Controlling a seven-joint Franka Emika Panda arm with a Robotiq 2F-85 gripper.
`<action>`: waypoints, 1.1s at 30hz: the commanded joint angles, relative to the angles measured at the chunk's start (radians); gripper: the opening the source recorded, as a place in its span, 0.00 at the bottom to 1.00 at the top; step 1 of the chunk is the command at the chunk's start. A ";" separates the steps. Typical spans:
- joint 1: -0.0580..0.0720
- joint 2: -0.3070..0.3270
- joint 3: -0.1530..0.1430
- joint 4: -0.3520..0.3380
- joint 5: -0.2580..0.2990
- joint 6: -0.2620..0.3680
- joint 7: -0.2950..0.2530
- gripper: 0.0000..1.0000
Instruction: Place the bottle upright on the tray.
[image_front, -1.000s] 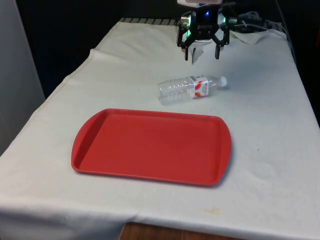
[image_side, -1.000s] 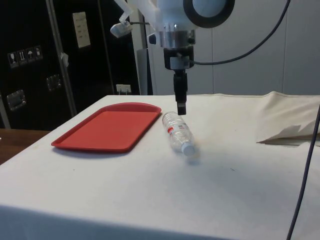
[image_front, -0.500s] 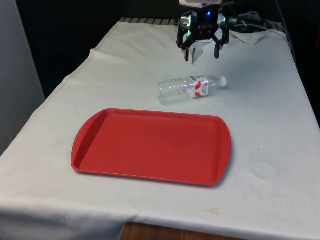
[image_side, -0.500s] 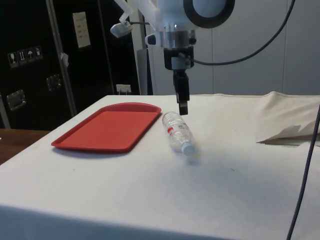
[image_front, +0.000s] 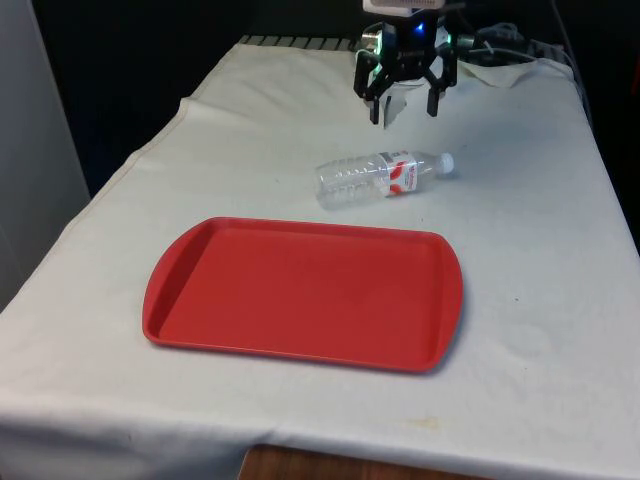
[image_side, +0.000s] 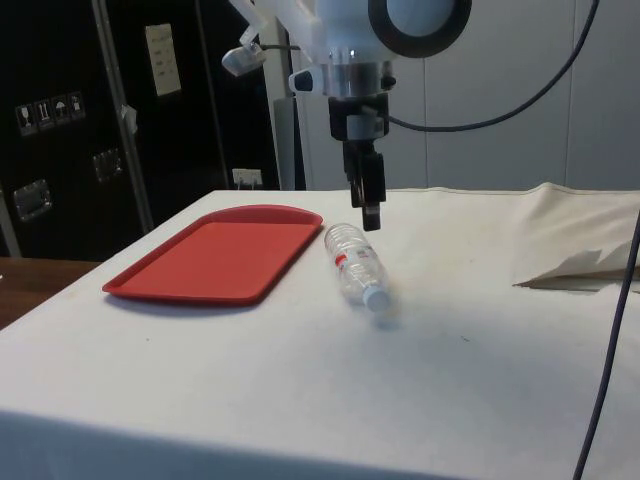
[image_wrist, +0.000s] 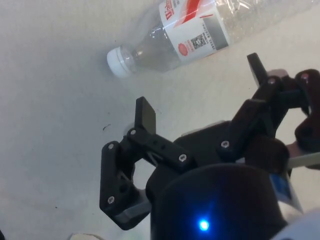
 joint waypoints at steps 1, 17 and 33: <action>0.001 0.002 0.001 -0.004 0.001 0.015 -0.009 1.00; 0.000 0.001 0.000 -0.001 0.000 0.000 -0.103 1.00; 0.001 0.006 0.001 -0.006 0.002 0.016 -0.210 1.00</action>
